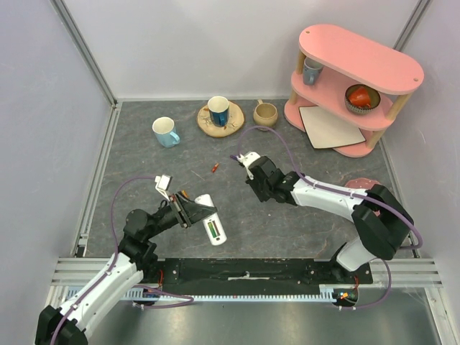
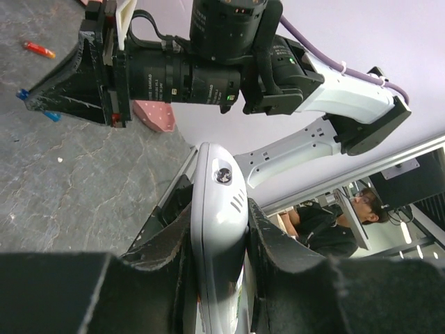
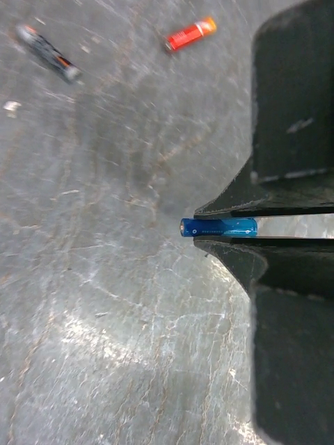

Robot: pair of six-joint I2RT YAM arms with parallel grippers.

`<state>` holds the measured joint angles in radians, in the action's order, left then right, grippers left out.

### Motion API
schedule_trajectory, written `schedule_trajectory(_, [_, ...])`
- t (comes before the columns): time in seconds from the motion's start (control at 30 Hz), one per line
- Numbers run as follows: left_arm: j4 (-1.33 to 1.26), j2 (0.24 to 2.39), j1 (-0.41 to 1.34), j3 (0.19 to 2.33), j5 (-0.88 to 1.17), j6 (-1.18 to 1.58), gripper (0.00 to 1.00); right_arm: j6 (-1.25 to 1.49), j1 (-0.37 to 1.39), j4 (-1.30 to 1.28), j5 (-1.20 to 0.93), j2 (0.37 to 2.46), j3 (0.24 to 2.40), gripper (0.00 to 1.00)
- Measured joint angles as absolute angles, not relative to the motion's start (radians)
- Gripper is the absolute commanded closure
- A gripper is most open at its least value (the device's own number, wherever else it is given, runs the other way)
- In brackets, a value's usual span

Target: Load the batteries into the remote control

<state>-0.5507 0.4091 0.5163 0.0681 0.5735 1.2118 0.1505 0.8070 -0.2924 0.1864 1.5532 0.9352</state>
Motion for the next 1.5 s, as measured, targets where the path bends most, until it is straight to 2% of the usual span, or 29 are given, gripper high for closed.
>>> schedule_trajectory(0.27, [-0.487, 0.411, 0.516, 0.068, 0.537, 1.211, 0.98, 0.44, 0.807, -0.282, 0.191, 1.578, 0.868, 1.0])
schedule_trajectory(0.57, [-0.45, 0.42, 0.516, 0.068, 0.524, 1.21, 0.98, 0.483, 0.807, -0.337, 0.225, 1.659, 0.919, 0.76])
schedule_trajectory(0.6, [-0.448, 0.423, 0.516, 0.068, 0.524, 1.209, 0.98, 0.483, 0.807, -0.343, 0.228, 1.665, 0.925, 0.7])
schedule_trajectory(0.7, [-0.447, 0.435, 0.516, 0.068, 0.524, 1.205, 0.98, 0.483, 0.807, -0.363, 0.235, 1.68, 0.94, 0.62])
schedule_trajectory(0.8, [-0.447, 0.446, 0.516, 0.068, 0.524, 1.203, 0.98, 0.48, 0.807, -0.383, 0.238, 1.689, 0.956, 0.59])
schedule_trajectory(0.97, [-0.447, 0.453, 0.516, 0.068, 0.524, 1.196, 0.98, 0.474, 0.807, -0.418, 0.239, 1.706, 0.984, 0.59])
schedule_trajectory(1.5, [-0.451, 0.479, 0.516, 0.068, 0.524, 1.195, 0.98, 0.413, 0.799, -0.502, 0.19, 1.766, 1.07, 0.7])
